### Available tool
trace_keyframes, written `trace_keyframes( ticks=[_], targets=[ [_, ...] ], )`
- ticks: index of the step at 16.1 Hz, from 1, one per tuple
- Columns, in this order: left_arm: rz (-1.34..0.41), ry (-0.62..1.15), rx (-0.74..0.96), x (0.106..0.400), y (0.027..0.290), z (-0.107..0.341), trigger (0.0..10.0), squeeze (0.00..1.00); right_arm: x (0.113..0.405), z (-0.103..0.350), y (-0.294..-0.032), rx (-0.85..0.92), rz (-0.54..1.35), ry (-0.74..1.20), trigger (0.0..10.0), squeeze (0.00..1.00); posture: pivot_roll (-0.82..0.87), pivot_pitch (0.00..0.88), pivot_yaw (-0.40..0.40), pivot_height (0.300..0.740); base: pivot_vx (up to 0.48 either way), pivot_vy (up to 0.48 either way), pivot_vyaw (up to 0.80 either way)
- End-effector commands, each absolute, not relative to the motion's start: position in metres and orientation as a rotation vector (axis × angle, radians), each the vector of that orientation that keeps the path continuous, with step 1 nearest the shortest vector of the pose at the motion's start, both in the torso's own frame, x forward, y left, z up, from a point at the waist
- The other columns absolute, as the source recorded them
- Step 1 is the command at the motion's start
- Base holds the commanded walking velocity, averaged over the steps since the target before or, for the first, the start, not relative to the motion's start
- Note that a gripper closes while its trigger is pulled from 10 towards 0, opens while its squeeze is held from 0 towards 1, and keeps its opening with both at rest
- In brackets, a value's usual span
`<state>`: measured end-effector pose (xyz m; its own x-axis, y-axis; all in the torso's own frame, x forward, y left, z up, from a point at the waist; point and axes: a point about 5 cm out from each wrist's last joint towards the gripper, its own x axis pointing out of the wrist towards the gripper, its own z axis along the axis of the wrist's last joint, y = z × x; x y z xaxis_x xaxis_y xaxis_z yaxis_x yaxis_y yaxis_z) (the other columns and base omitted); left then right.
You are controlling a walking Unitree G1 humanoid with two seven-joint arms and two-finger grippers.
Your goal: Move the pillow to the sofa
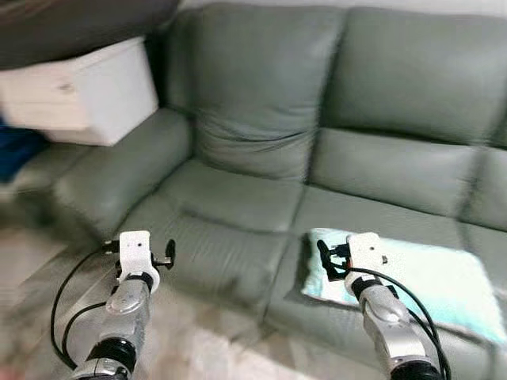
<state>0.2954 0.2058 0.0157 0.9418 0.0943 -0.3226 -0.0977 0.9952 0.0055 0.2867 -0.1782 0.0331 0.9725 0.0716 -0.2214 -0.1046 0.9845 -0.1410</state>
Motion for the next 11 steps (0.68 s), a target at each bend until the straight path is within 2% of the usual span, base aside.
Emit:
trace_keyframes(
  ticks=[1, 5, 8, 10, 11],
  targets=[
    [0.091, 0.323, -0.002, 0.297, 0.206, 0.018, 10.0, 0.00, 0.288, 0.035, -0.179, -0.151, 0.089, 0.213, 10.0, 0.00, -0.18, 0.000, 0.065, 0.740, 0.000, 0.000, 0.80],
    [0.088, 0.328, -0.012, 0.296, 0.206, 0.017, 10.0, 0.00, 0.288, 0.035, -0.178, -0.151, 0.096, 0.215, 10.0, 0.00, -0.18, 0.000, 0.067, 0.740, 0.000, 0.000, 0.80],
    [0.089, 0.349, 0.001, 0.292, 0.210, 0.013, 10.0, 0.00, 0.288, 0.033, -0.177, -0.150, 0.096, 0.221, 10.0, 0.00, -0.18, 0.000, 0.072, 0.740, 0.000, 0.000, 0.00],
    [0.122, 0.407, 0.047, 0.281, 0.222, 0.002, 10.0, 0.00, 0.285, 0.030, -0.175, -0.160, 0.104, 0.231, 10.0, 0.00, -0.17, 0.000, 0.073, 0.740, 0.000, 0.000, 0.00],
    [0.132, 0.436, 0.060, 0.274, 0.227, -0.004, 10.0, 0.00, 0.283, 0.028, -0.175, -0.172, 0.112, 0.238, 10.0, 0.00, -0.17, 0.000, 0.073, 0.740, 0.000, 0.000, 0.80]
  ],
)
